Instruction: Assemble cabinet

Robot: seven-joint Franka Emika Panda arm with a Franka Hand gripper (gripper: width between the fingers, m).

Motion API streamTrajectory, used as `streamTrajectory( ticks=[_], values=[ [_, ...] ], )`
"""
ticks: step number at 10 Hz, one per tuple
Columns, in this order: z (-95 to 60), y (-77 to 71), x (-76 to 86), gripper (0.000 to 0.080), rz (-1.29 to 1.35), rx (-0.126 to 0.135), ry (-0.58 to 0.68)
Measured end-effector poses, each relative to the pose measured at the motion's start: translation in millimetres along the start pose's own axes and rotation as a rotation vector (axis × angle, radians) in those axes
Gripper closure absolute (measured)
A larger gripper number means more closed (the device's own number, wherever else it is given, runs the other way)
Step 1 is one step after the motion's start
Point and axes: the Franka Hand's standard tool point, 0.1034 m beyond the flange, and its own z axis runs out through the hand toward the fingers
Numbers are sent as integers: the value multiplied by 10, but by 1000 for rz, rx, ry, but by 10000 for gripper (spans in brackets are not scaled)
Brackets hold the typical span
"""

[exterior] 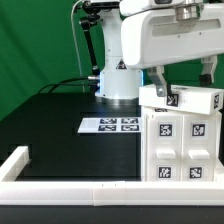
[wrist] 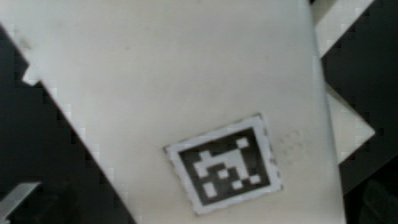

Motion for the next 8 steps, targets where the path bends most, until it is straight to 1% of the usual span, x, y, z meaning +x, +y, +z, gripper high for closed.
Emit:
streamTrajectory(
  ticks=[3, 4, 5, 6, 8],
  values=[
    [84, 27, -105, 2, 20, 6, -15],
    [94, 25, -121, 142, 24, 7, -17],
    [95, 25, -124, 142, 25, 7, -18],
    [95, 26, -124, 241, 43, 7, -18],
    [95, 28, -126, 240, 65, 7, -18]
  ],
)
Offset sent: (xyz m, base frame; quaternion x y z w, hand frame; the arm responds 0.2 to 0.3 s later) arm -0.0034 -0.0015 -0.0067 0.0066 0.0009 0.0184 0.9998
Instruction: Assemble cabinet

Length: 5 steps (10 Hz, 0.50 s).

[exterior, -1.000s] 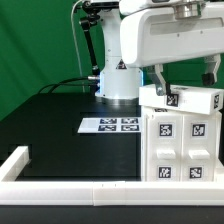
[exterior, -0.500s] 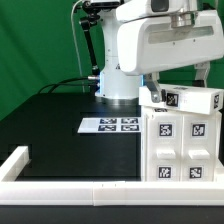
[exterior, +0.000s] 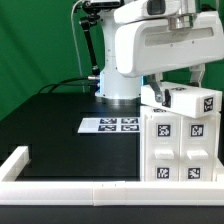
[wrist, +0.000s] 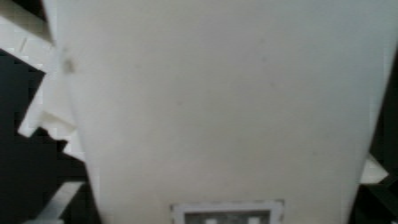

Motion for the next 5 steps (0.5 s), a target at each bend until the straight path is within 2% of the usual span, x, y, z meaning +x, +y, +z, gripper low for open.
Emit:
streamTrajectory(
  ticks=[2, 5],
  values=[
    [-6, 61, -26, 240, 143, 6, 10],
    [0, 83, -3, 240, 437, -23, 60]
  ],
)
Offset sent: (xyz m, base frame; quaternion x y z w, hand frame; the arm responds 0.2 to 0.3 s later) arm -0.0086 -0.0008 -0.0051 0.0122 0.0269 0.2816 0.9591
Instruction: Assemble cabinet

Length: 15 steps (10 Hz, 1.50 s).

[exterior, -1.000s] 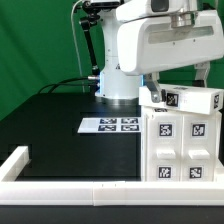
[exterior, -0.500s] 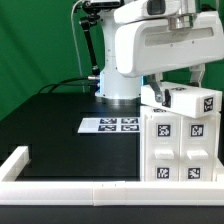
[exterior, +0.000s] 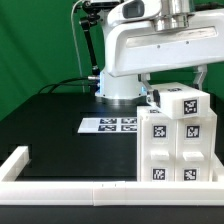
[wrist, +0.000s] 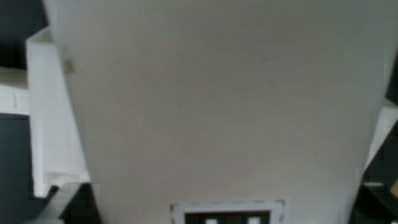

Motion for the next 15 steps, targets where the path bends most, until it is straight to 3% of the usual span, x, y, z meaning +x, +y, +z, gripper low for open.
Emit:
streamTrajectory(
  ticks=[6, 11, 15],
  values=[
    [12, -75, 37, 239, 756, -4, 56],
    [11, -66, 46, 239, 988, 11, 57],
    [8, -87, 11, 239, 1393, 63, 38]
  ],
)
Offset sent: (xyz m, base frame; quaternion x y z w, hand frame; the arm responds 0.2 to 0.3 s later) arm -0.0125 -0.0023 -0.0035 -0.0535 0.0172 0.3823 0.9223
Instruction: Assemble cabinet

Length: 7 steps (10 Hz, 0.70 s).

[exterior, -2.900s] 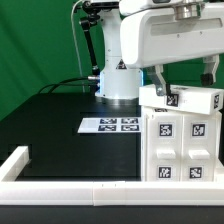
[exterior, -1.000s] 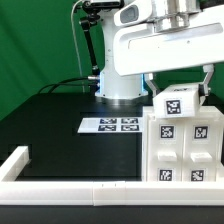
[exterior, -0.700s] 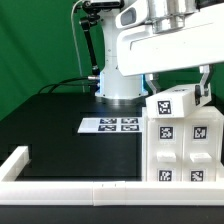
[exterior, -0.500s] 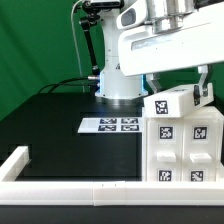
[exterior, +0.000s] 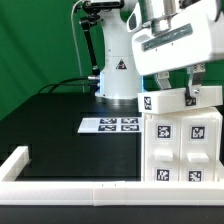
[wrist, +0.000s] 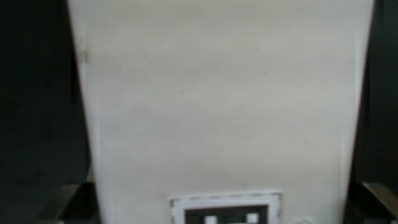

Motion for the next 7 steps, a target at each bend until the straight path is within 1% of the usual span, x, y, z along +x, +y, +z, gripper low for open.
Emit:
streamTrajectory(
  ticks=[2, 3, 4, 7],
  values=[
    [0, -12, -28, 239, 206, 8, -9],
    [0, -12, -33, 239, 297, 8, -14],
    [6, -7, -63, 239, 443, -7, -26],
    [15, -12, -83, 239, 667, -12, -35]
  ],
)
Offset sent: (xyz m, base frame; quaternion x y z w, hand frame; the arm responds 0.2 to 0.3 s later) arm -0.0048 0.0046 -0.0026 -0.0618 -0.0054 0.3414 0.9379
